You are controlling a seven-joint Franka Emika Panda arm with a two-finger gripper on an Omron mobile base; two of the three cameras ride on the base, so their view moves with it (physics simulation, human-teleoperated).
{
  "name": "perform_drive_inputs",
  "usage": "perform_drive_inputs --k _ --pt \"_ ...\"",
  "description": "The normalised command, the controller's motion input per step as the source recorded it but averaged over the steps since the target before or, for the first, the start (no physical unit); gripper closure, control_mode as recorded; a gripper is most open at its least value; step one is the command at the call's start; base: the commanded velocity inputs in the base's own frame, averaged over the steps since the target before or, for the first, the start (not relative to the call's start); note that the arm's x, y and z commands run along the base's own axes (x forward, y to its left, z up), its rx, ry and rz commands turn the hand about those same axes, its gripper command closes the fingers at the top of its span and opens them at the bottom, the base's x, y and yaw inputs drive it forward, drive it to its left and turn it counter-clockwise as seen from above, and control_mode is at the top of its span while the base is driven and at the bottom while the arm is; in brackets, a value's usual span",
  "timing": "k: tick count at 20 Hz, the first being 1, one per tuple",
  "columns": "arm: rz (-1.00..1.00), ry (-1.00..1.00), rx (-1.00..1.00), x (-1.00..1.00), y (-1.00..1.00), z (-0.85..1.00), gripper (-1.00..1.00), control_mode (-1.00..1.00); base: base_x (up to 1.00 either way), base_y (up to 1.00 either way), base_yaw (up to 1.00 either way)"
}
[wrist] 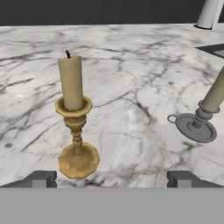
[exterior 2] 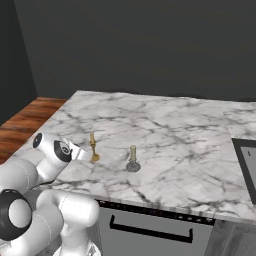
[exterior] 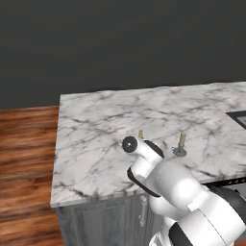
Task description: Pick the candle and candle from the dining table and place them in the open cabinet. Close the cabinet after placing the objects.
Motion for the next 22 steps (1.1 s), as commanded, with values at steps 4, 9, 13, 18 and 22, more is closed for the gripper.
perform_drive_inputs --k 4,9,13,18,22 --pt "0.00 0.00 0.00 0.00 0.00 0.00 -1.00 -1.00 0.00 0.00 0.00" --pt "0.00 0.00 0.01 0.14 0.00 0.00 -1.00 -1.00 0.00 0.00 0.00" --pt "0.00 0.00 0.05 0.39 -0.01 0.00 -1.00 -1.00 0.00 0.00 0.00" --pt "0.00 0.00 0.03 0.34 -0.01 0.00 -1.00 -1.00 0.00 0.00 0.00" --pt "0.01 0.00 0.00 0.02 0.00 -0.09 -1.00 -1.00 0.00 0.00 0.00"
